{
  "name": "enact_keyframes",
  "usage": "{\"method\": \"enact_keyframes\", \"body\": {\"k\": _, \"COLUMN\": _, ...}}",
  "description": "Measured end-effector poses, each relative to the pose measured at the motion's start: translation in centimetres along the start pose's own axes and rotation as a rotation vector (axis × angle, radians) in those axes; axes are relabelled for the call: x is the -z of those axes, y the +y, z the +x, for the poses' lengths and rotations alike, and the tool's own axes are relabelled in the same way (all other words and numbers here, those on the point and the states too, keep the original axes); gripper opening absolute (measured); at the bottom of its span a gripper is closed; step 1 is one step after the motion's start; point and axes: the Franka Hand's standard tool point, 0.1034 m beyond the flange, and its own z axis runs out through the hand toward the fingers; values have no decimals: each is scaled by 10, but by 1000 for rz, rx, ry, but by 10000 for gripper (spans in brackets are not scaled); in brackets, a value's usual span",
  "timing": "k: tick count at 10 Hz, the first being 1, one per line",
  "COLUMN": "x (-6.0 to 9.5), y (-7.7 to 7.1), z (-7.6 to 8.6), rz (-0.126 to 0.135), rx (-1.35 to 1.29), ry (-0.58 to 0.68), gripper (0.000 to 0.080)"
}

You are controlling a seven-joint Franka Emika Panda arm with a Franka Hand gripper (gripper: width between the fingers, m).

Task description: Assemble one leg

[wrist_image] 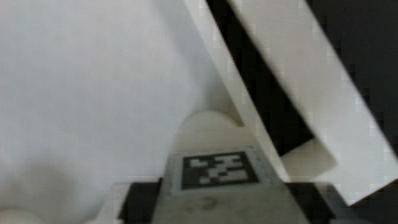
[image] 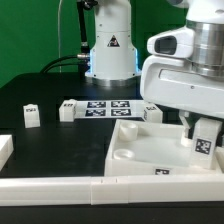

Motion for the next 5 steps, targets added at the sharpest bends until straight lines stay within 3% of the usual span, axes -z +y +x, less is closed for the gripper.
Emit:
{"method": "enact_keyframes", "body": {"k": 4, "x": 0, "y": 19, "z": 10, "rz": -43, "rx": -275, "ry": 20, "gripper": 304}}
{"method": "enact_keyframes", "body": {"k": 5, "x": -1, "y": 18, "z": 9, "rz": -43, "rx": -269, "ry": 20, "gripper": 392}}
